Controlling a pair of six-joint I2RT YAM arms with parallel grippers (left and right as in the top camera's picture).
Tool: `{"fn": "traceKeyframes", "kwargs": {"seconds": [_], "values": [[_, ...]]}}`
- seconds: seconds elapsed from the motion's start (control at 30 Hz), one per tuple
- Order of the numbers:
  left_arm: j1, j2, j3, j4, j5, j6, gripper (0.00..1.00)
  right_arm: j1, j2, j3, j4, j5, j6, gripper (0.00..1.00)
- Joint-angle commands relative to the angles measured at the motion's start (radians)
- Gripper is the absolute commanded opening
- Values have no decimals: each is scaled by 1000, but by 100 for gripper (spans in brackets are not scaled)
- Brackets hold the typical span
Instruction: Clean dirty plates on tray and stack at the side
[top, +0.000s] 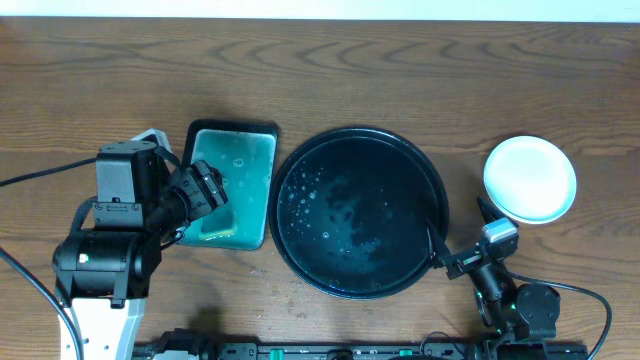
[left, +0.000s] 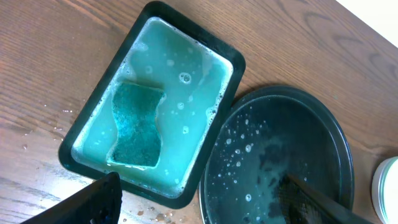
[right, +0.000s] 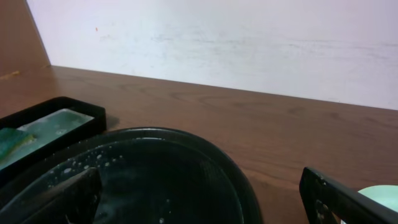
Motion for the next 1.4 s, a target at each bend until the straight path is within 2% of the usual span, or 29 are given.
{"fn": "traceKeyframes", "kwargs": {"seconds": [0.0,0.2,0.27,0.33,0.5,0.57,0.67,0.9,1.1,1.2,1.37], "values": [[3,-2,21,-4,12,6,80,-15,-5,-2,-5,8,10,99],[3,-98,-2,-11,6,13,80,-15,-5,-2,-5,8,10,99],[3,-176,-21,-16,-69,69,81,-15,-5,-2,-5,8,10,99],[3,-267,-63,18,-127,76,81,-15,-5,-2,-5,8,10,99],[3,-522,-282,284,-134,183,81,-15,-5,-2,-5,8,10,99],[3,-643,-418,443,-134,206,81,-15,-5,-2,-5,8,10,99],[3,-763,-570,589,-122,209,81,-15,-5,-2,-5,8,10,99],[1,-980,-877,785,-89,208,81,-15,-5,-2,-5,8,10,99],[0,-975,-1098,987,-65,207,81,-15,-5,-2,-5,8,10,99],[-2,-975,-1106,912,-66,206,81,-15,-5,-2,-5,8,10,99],[-2,-975,-1106,895,-66,208,81,-15,-5,-2,-5,8,10,99]]}}
